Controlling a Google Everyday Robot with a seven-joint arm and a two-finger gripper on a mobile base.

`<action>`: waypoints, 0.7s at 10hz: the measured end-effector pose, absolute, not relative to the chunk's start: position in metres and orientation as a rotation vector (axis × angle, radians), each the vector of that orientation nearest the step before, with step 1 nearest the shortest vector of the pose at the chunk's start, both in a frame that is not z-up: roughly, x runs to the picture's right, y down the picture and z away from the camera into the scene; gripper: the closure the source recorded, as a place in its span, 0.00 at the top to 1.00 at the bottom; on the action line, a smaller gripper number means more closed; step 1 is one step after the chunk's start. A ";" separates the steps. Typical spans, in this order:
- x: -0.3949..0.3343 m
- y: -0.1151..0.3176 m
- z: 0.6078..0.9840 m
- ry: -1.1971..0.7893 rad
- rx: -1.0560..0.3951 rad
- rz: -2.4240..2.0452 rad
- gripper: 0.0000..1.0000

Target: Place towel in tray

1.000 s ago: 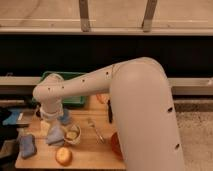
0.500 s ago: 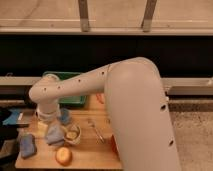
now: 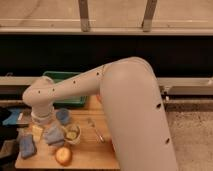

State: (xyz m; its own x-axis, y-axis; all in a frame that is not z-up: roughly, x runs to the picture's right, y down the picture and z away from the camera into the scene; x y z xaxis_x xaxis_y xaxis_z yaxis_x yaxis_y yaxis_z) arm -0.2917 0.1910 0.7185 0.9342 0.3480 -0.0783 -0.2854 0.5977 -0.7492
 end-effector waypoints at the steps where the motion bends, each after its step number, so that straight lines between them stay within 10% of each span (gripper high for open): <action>1: -0.297 0.195 0.719 -0.078 -0.862 0.358 0.80; 7: -0.300 0.220 0.753 -0.022 -0.952 0.348 0.80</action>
